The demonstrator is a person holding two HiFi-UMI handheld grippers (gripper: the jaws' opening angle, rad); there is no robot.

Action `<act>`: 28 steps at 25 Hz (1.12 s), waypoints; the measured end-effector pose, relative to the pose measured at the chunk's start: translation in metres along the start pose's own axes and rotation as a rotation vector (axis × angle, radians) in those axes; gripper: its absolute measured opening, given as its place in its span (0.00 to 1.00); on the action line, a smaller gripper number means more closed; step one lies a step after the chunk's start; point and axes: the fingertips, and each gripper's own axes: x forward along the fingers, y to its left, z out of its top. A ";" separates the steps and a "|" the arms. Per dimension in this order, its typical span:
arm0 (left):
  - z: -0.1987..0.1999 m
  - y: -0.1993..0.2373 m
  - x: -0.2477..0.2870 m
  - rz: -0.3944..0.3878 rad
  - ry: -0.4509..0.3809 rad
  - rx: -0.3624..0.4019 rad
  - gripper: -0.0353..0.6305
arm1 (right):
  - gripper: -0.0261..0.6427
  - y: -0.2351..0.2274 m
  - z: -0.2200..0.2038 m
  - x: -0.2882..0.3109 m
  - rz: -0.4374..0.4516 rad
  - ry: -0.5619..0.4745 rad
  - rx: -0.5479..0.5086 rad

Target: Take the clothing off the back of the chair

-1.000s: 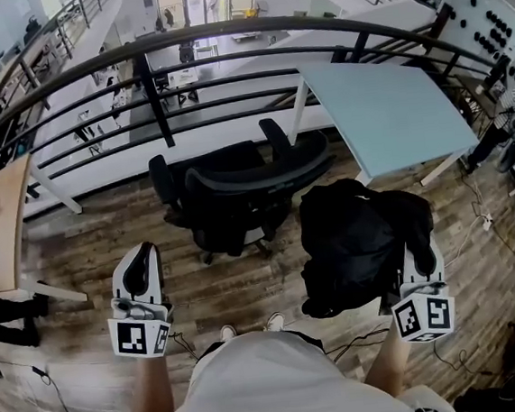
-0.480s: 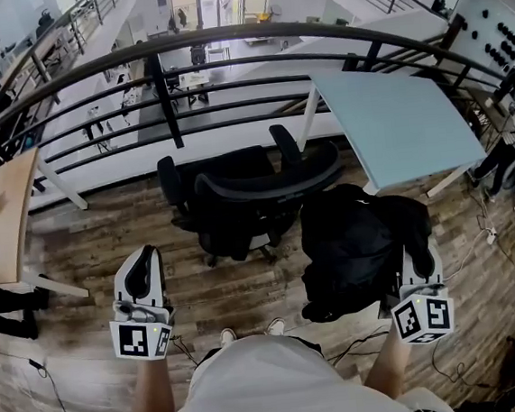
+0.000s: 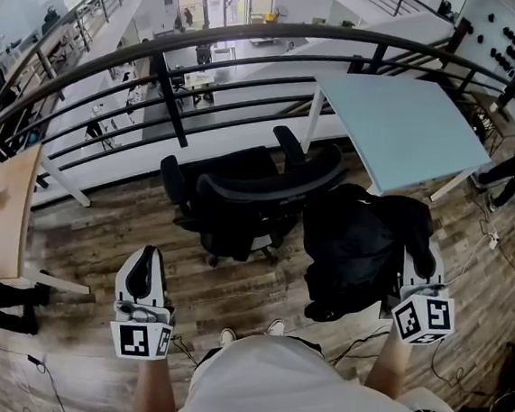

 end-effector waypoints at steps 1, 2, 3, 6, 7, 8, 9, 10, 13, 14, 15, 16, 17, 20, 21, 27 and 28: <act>-0.001 -0.001 0.001 -0.001 0.001 0.000 0.12 | 0.15 -0.001 0.000 0.000 0.001 0.000 -0.001; -0.001 -0.001 0.001 -0.002 0.002 -0.001 0.12 | 0.15 -0.001 0.000 0.001 0.001 0.000 -0.001; -0.002 -0.002 0.002 -0.003 0.003 -0.003 0.12 | 0.15 -0.001 0.000 0.001 0.001 0.001 -0.002; -0.002 -0.004 0.005 -0.009 0.002 -0.004 0.12 | 0.15 -0.004 -0.002 0.000 -0.006 0.006 0.001; -0.002 -0.004 0.006 -0.011 0.002 -0.003 0.12 | 0.15 -0.005 -0.003 -0.001 -0.011 0.009 0.002; -0.002 -0.005 0.007 -0.013 0.000 -0.003 0.12 | 0.15 -0.006 -0.003 -0.001 -0.016 0.012 0.003; -0.002 -0.005 0.007 -0.014 -0.001 -0.004 0.12 | 0.15 -0.007 -0.004 -0.001 -0.021 0.015 0.003; -0.002 -0.005 0.008 -0.016 -0.001 -0.004 0.12 | 0.15 -0.008 -0.004 -0.001 -0.023 0.017 0.000; -0.002 -0.004 0.010 -0.020 0.000 -0.005 0.12 | 0.15 -0.006 -0.003 -0.002 -0.023 0.015 -0.016; -0.002 -0.004 0.010 -0.022 -0.001 -0.006 0.12 | 0.15 -0.006 -0.002 -0.002 -0.023 0.015 -0.020; -0.002 -0.005 0.011 -0.025 -0.002 -0.006 0.12 | 0.15 -0.006 -0.002 -0.003 -0.025 0.014 -0.023; -0.002 -0.005 0.012 -0.027 -0.003 -0.005 0.12 | 0.15 -0.006 -0.002 -0.003 -0.028 0.013 -0.023; -0.002 -0.005 0.013 -0.028 -0.004 -0.005 0.12 | 0.15 -0.007 -0.002 -0.003 -0.033 0.013 -0.022; -0.003 -0.004 0.014 -0.032 -0.006 -0.007 0.12 | 0.15 -0.009 -0.001 -0.005 -0.044 0.012 -0.023; -0.002 -0.004 0.014 -0.034 -0.007 -0.008 0.12 | 0.15 -0.009 0.000 -0.006 -0.045 0.011 -0.025; -0.003 -0.001 0.018 -0.042 -0.010 -0.013 0.12 | 0.15 -0.006 -0.001 -0.004 -0.051 0.020 -0.021; -0.003 0.000 0.018 -0.042 -0.010 -0.013 0.12 | 0.15 -0.005 -0.001 -0.004 -0.051 0.020 -0.022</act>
